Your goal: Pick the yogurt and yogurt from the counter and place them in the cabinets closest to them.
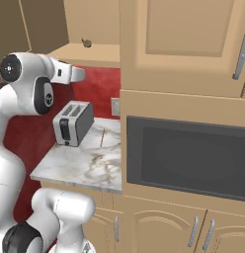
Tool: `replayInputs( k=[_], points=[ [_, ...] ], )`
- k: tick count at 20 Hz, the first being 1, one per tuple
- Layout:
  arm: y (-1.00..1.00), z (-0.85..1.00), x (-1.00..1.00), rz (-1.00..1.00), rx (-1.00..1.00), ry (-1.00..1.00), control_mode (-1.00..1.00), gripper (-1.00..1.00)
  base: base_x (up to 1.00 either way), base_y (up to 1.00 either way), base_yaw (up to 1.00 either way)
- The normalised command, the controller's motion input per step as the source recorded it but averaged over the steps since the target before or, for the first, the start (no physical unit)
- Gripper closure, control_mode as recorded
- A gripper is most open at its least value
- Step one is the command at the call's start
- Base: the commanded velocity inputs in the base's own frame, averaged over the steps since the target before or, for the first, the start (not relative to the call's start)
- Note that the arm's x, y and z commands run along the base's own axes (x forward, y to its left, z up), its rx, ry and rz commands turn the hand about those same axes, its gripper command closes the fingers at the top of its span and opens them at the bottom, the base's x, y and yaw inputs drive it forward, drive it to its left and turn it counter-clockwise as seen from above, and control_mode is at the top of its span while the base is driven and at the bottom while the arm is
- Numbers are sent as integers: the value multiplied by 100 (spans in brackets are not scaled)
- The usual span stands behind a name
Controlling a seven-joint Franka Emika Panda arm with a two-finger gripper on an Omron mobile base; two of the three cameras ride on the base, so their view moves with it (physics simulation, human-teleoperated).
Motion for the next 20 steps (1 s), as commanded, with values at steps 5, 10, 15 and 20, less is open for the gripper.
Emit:
replayInputs(
  k=[5,10,15,20],
  points=[
    [0,9,-17,0,-3,-15,-100,100,0,0,0],
    [0,23,3,-2,-2,-12,-100,100,0,0,0],
    [-2,51,14,-5,0,-6,-100,100,0,0,0],
    [-7,48,25,-1,2,1,-100,100,0,0,0]
  ],
)
